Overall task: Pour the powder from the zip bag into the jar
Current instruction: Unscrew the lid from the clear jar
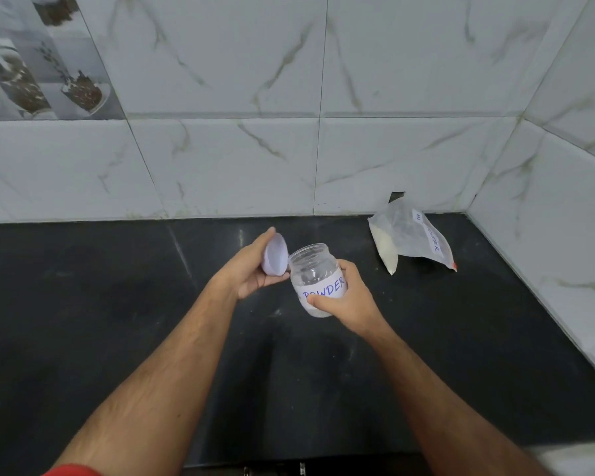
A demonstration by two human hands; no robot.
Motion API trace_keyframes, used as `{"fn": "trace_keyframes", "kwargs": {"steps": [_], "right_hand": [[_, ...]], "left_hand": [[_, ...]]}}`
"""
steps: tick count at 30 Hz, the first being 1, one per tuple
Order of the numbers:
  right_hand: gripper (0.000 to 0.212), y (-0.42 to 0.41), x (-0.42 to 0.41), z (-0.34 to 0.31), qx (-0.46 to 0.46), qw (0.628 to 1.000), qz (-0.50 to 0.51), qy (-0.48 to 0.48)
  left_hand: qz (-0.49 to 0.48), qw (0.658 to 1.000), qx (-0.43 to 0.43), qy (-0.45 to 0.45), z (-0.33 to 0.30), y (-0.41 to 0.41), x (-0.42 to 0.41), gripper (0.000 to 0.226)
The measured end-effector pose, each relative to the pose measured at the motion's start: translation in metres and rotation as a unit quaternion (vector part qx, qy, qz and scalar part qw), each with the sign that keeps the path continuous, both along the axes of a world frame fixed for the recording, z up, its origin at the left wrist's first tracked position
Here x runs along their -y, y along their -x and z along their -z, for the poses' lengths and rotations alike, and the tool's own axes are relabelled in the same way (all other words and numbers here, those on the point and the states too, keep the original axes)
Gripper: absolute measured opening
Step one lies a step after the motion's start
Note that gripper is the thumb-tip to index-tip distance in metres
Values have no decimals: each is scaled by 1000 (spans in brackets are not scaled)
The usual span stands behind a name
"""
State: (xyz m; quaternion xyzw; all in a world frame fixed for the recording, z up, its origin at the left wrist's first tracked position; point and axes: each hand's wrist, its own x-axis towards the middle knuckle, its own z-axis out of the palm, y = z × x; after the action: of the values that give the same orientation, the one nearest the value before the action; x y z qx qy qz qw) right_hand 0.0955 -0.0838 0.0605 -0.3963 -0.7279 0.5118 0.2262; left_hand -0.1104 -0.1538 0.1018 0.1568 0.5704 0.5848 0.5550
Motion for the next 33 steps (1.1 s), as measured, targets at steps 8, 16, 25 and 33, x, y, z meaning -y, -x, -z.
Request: {"fn": "trace_keyframes", "kwargs": {"steps": [8,16,25,33], "right_hand": [[69,10,2,16,-39,996,6,84],[80,21,12,45,-2,997,11,75],[73,25,23,45,19,999,9,34],[70,29,29,56,44,999,4,-3]], "left_hand": [[-101,991,15,82,62,31,28,48],[-114,954,-163,226,110,57,55,40],[-27,798,-465,382,117,49,61,47],[-25,773,-514,370,124,48,69,56]]}}
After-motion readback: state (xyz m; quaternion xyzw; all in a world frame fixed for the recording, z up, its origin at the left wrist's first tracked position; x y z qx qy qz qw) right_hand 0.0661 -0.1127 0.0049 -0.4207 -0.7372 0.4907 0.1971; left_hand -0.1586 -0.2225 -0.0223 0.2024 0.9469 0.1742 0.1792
